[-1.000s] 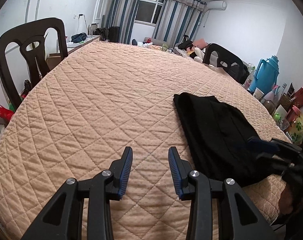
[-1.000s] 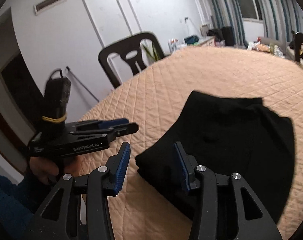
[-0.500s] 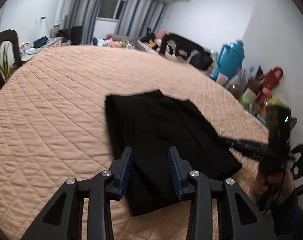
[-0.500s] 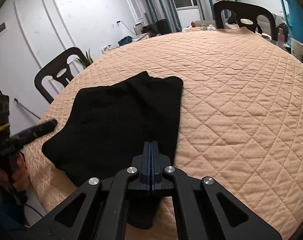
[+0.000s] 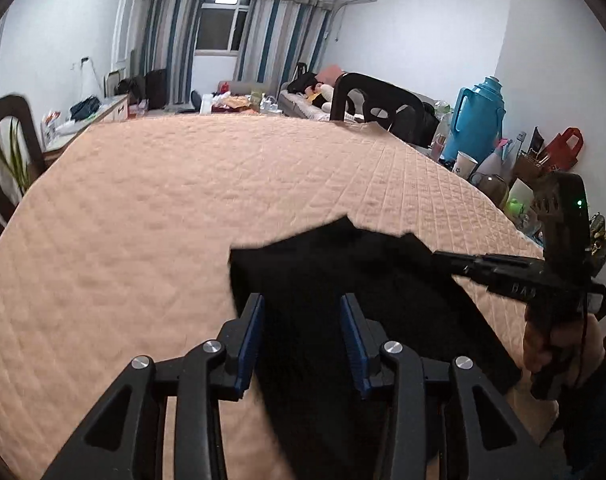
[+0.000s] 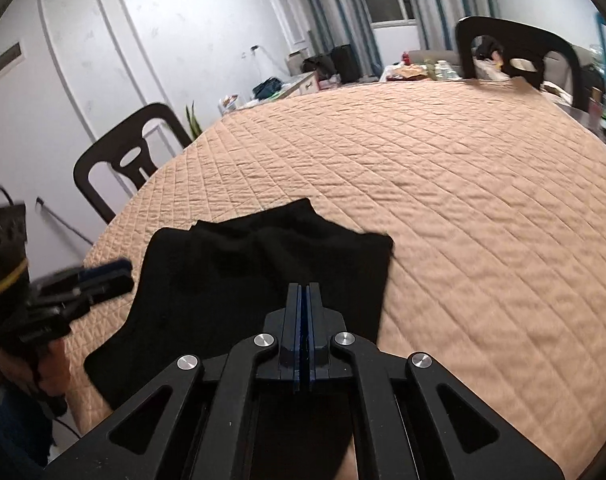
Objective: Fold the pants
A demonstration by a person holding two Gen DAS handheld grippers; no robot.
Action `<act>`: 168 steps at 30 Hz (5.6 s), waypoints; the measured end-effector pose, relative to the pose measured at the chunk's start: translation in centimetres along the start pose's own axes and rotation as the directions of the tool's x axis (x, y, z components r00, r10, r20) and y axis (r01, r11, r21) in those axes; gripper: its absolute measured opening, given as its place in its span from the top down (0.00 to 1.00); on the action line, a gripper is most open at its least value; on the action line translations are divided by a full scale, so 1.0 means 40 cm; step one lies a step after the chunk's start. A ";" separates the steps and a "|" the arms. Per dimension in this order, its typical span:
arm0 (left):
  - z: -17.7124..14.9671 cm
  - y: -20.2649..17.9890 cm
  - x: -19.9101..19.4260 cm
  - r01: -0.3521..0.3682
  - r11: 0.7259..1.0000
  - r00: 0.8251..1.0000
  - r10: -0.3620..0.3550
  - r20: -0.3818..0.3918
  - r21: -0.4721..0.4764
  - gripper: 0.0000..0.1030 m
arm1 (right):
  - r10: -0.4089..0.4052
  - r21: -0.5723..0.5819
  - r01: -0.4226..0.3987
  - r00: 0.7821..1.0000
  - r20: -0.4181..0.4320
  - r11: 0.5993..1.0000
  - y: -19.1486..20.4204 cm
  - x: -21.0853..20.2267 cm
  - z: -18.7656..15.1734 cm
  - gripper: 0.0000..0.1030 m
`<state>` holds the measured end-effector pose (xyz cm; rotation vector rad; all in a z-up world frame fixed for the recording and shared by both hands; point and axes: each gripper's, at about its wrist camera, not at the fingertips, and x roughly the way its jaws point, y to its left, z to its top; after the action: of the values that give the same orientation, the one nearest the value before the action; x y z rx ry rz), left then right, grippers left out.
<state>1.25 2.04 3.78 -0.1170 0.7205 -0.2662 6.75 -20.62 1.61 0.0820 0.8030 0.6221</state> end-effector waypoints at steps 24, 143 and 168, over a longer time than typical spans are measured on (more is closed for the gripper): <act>0.036 0.051 0.122 -0.025 0.999 0.998 0.024 -0.052 -0.025 0.58 | -0.020 0.231 0.021 1.000 -0.005 0.973 -0.155 0.051 0.019 0.91; -0.086 0.030 0.054 0.054 0.978 0.993 -0.074 -0.093 -0.200 0.48 | 0.178 0.292 -0.165 0.984 -0.018 0.942 -0.100 -0.031 -0.127 0.66; 0.184 0.168 0.077 0.016 0.995 1.000 -0.018 -0.017 -0.102 0.76 | 0.232 0.119 -0.239 0.970 0.070 0.964 0.007 0.076 0.185 0.86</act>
<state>9.70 7.74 6.01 -0.2182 0.7515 -0.2472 13.38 -17.54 4.90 0.3132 0.7839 0.7898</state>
